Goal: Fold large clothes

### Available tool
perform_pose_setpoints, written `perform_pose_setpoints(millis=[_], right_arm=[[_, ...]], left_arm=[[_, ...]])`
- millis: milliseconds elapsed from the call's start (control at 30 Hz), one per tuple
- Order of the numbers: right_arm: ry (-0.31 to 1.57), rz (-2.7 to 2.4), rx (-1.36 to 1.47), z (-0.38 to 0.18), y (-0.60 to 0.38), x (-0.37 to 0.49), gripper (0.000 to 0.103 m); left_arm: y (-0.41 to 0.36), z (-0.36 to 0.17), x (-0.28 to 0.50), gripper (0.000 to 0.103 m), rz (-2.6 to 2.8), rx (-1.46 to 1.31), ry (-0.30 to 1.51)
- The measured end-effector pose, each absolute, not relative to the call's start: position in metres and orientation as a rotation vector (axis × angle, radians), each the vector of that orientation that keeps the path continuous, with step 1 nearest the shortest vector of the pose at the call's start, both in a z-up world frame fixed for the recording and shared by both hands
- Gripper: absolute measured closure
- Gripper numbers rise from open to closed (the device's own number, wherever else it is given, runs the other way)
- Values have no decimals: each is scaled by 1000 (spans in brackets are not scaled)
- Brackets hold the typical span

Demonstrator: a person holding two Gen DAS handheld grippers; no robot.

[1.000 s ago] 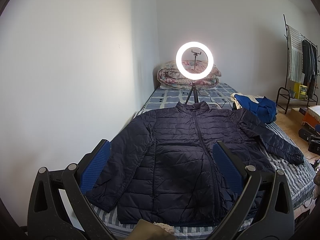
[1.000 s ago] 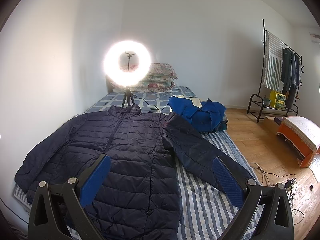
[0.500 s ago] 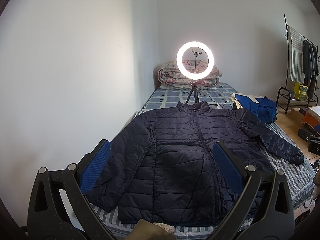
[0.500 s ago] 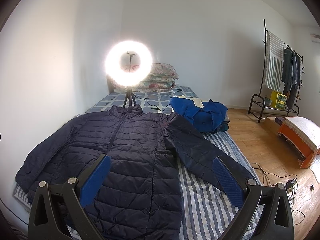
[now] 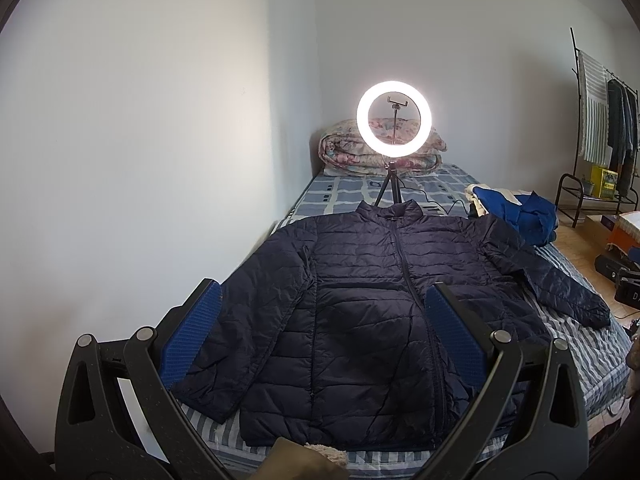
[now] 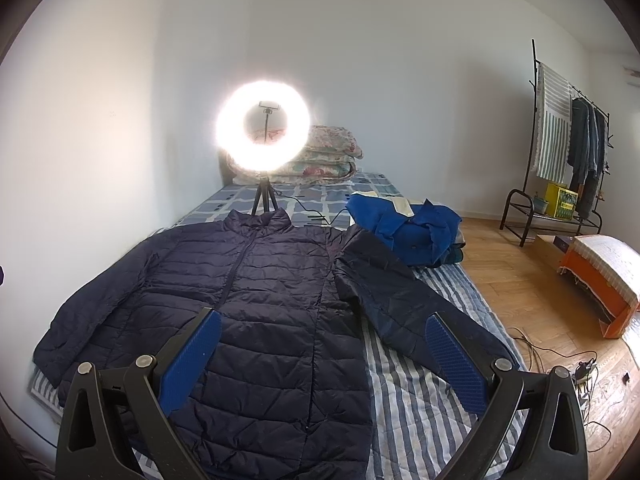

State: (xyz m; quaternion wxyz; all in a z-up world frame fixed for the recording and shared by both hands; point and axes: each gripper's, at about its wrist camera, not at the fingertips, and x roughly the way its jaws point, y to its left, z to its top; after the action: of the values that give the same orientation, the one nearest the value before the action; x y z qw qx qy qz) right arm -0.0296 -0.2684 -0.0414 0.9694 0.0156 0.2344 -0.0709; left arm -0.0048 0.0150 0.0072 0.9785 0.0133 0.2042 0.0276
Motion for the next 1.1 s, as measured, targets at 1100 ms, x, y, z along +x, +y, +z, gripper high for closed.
perform_pose_setpoints(millis=[1100], right_arm=[[490,345,-113,-52,-129,33,0]], left_arm=[[94,-35,-72,0,210,-46,466]])
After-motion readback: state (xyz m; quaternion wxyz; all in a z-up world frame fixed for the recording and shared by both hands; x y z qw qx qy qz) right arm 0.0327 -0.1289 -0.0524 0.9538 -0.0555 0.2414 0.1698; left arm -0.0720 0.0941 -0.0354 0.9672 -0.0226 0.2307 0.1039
